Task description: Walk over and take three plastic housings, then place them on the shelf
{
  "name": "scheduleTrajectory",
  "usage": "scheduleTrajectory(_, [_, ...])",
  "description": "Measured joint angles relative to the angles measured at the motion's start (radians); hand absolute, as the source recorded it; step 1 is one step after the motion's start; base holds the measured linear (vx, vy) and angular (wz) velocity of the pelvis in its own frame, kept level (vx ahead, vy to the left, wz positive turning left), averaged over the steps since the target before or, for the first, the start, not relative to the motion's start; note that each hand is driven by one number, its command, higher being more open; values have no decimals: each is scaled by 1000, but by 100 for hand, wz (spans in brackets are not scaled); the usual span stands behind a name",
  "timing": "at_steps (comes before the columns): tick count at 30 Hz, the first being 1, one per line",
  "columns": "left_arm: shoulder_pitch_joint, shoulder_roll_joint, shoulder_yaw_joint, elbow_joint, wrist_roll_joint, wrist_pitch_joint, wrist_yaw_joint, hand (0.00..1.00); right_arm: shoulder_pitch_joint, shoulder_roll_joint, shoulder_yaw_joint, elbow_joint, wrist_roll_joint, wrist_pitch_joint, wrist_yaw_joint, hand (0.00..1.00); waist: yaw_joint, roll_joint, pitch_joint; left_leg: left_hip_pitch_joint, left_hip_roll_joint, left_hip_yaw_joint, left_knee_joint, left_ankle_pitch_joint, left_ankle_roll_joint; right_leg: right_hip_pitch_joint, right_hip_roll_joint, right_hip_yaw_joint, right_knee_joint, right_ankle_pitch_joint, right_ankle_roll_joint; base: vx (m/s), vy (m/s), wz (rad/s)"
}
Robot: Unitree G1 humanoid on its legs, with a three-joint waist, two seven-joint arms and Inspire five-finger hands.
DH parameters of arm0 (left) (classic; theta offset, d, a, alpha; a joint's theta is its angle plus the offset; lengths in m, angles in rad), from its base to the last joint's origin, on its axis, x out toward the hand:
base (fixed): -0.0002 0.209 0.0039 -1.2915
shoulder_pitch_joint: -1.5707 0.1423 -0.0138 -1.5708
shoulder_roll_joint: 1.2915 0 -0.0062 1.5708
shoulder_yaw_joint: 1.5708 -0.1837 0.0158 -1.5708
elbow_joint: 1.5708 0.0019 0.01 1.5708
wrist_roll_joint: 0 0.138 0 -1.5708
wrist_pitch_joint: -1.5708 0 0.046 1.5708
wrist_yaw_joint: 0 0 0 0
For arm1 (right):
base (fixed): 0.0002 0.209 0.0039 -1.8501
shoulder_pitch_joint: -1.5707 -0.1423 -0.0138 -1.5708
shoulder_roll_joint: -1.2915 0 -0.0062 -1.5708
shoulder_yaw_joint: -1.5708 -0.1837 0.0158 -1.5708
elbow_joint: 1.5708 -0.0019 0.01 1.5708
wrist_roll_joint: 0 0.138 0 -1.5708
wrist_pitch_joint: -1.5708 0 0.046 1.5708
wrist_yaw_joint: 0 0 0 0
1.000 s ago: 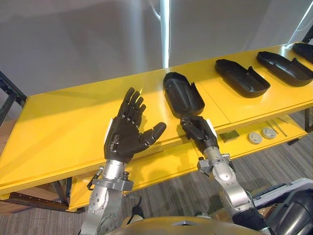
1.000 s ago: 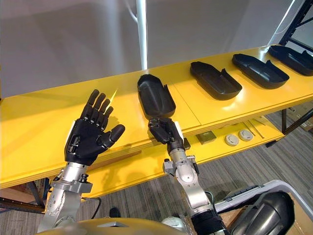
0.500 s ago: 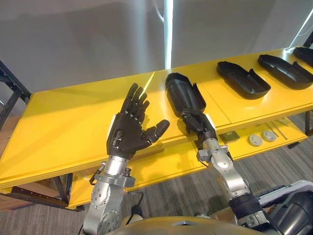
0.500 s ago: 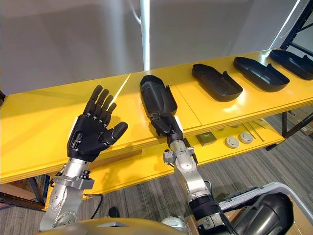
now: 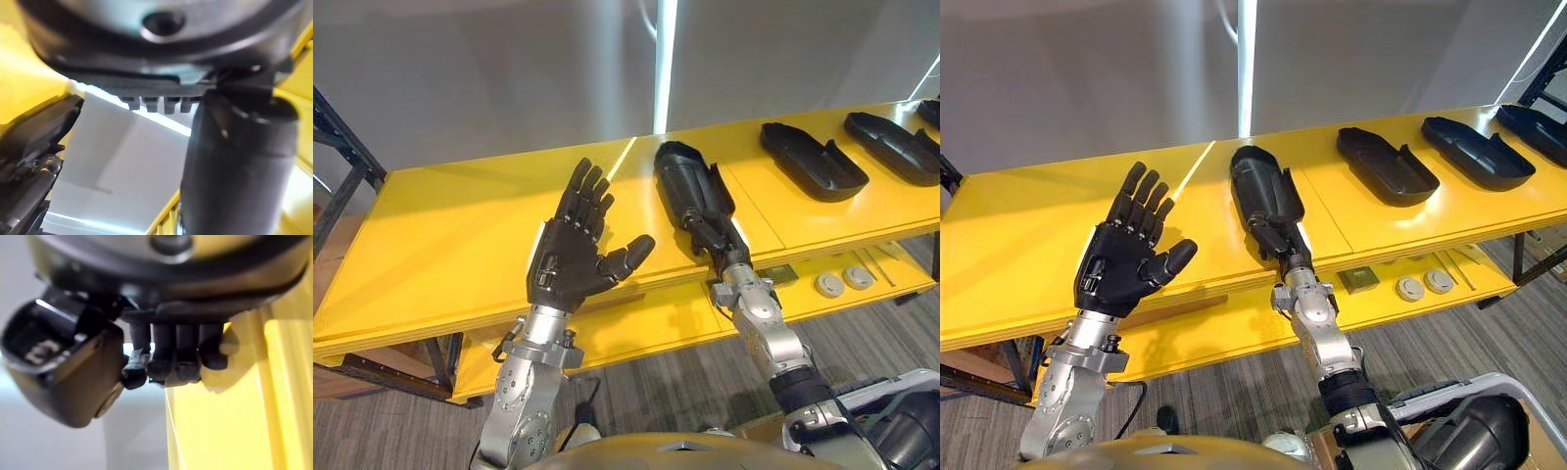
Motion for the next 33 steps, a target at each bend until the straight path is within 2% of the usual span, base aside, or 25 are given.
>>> scheduleTrajectory(13, [-35,-1,16,24,0,9,0,100,-114,-4,-23,100,20,-22,1,0,3,13,43,-2,-2,-15,0,5,2,9,-1,-16,1,0,0,3,-2,2])
scheduleTrajectory(25, [-36,-8,18,24,0,9,-1,100,-135,-5,-39,116,18,-42,1,0,4,17,68,-2,-4,-23,0,5,3,16,-2,-27,-1,-1,-1,5,-2,2])
scheduleTrajectory(28, [-35,-8,17,23,0,9,-2,100,-73,-6,-50,14,18,-33,2,0,7,18,72,-4,-4,-22,0,2,5,16,-1,-27,-5,-1,-1,11,-4,1])
scheduleTrajectory(30, [-28,-8,19,23,0,5,-1,100,19,-6,-59,-108,17,-26,4,0,16,21,74,-6,-5,-21,0,-2,4,16,0,-26,-14,-1,-1,51,-14,0])
scheduleTrajectory(33, [-21,-8,28,23,0,-3,0,100,190,-5,-56,-323,17,6,57,0,14,18,75,-5,-5,-6,1,-7,0,17,0,-18,-18,5,-3,74,-13,-11])
